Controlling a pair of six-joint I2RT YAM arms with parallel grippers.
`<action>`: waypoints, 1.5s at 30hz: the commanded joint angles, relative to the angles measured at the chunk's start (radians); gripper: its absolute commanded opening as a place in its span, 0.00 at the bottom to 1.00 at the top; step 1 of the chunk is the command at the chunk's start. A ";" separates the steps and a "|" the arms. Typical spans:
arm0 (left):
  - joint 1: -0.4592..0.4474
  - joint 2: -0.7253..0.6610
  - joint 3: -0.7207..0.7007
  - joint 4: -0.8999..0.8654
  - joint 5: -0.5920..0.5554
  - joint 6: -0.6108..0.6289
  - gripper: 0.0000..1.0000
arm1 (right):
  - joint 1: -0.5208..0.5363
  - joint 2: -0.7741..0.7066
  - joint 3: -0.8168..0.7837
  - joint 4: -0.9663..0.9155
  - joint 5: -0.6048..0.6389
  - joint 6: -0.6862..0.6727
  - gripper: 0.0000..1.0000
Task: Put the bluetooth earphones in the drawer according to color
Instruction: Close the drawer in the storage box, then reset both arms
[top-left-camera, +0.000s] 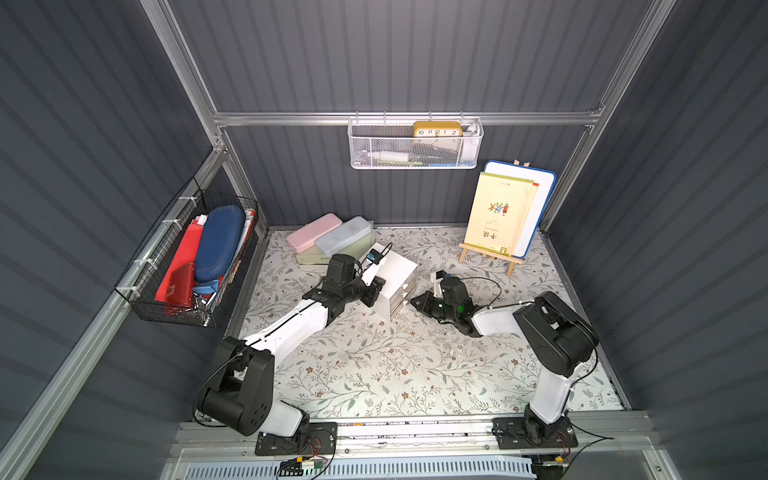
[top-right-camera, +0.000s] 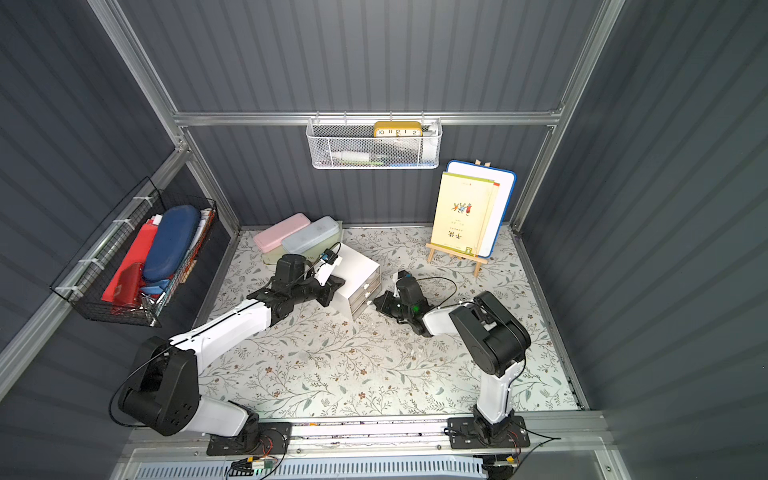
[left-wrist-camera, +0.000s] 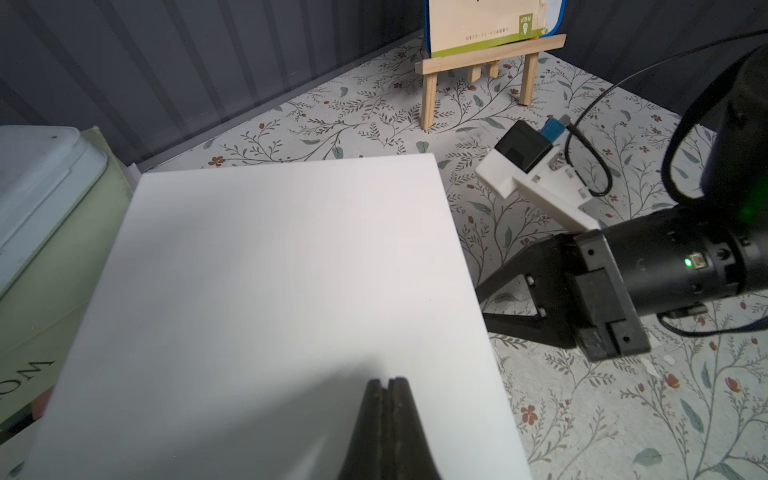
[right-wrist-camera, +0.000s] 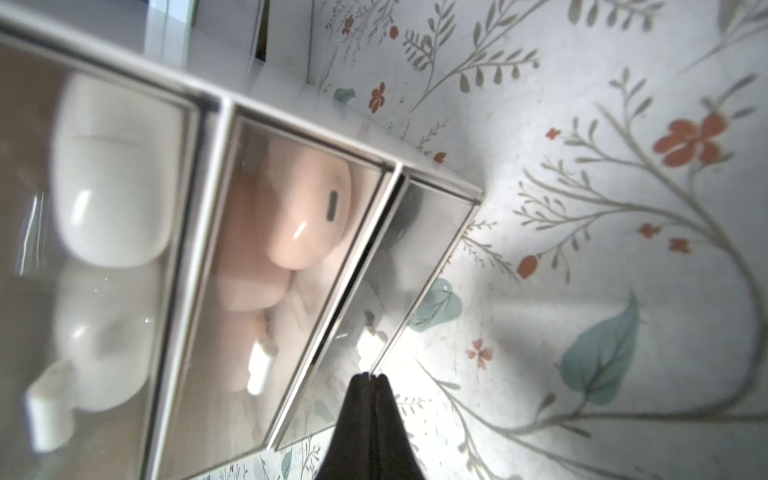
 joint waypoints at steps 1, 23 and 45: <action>0.005 -0.053 0.048 -0.014 0.003 0.019 0.00 | -0.005 -0.048 -0.022 -0.046 -0.037 -0.104 0.00; 0.005 -0.338 0.046 0.238 -0.427 -0.199 0.00 | -0.030 -0.669 0.014 -0.703 0.370 -0.538 0.00; 0.081 -0.423 -0.422 0.803 -1.276 -0.430 0.99 | -0.350 -0.883 -0.009 -0.898 0.597 -0.577 0.99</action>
